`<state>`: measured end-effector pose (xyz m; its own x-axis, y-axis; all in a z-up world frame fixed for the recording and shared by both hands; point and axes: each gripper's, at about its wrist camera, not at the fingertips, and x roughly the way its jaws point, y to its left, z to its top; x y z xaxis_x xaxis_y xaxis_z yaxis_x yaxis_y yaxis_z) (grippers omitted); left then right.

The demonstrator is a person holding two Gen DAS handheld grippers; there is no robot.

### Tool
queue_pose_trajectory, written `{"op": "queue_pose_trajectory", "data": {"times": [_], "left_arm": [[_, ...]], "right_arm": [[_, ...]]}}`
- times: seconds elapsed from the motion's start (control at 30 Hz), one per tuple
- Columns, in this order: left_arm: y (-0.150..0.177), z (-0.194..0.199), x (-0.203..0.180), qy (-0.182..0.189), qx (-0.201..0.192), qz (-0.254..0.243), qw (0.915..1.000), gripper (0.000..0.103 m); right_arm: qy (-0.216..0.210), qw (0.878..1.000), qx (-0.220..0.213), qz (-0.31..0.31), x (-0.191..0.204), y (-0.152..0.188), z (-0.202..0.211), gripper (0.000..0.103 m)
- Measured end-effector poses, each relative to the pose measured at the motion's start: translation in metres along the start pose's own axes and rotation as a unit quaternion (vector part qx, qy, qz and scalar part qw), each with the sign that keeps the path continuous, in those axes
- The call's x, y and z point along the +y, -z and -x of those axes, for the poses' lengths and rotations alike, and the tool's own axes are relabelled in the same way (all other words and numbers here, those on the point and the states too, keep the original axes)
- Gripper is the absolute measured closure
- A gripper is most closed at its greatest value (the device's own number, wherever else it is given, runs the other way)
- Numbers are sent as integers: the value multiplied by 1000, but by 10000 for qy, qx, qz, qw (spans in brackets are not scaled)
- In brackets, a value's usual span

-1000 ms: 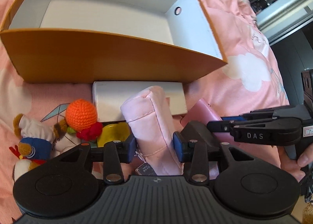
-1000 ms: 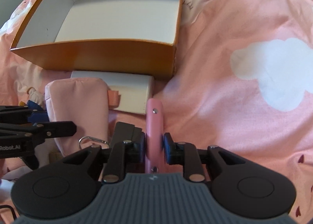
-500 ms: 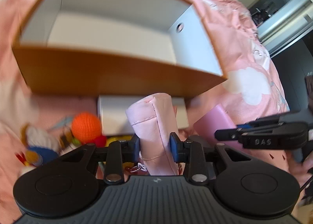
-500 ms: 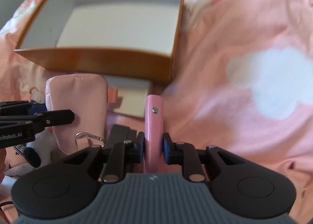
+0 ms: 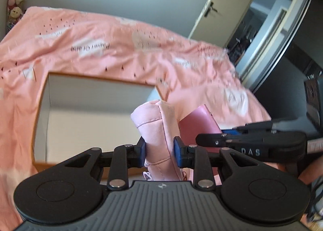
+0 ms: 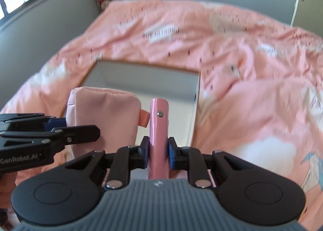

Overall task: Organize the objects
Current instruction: 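Lift the pink pouch and pink case and carry both over the orange box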

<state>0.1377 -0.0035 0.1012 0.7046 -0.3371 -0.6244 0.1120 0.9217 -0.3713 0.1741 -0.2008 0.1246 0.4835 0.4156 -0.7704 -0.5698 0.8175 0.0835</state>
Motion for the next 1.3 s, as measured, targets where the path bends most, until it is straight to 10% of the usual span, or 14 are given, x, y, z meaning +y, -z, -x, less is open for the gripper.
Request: {"op": "queue_pose_trajectory", "data": {"times": [0.4,0.7,1.3], "left_arm": [[-51,-59,34,-274,353,127,9989,73],[-55,-155,59,-681,1445,3,9872,73],[-72,-220,83,-1170,2022,-121,9723,73]], "right_arm": [[195,9964,-651,-500,-8,-53,-59,84],[175,9968,-77,-780,-28,-68,-138,84],[1006,9921,735,119,-32,-87,-249,84]]}}
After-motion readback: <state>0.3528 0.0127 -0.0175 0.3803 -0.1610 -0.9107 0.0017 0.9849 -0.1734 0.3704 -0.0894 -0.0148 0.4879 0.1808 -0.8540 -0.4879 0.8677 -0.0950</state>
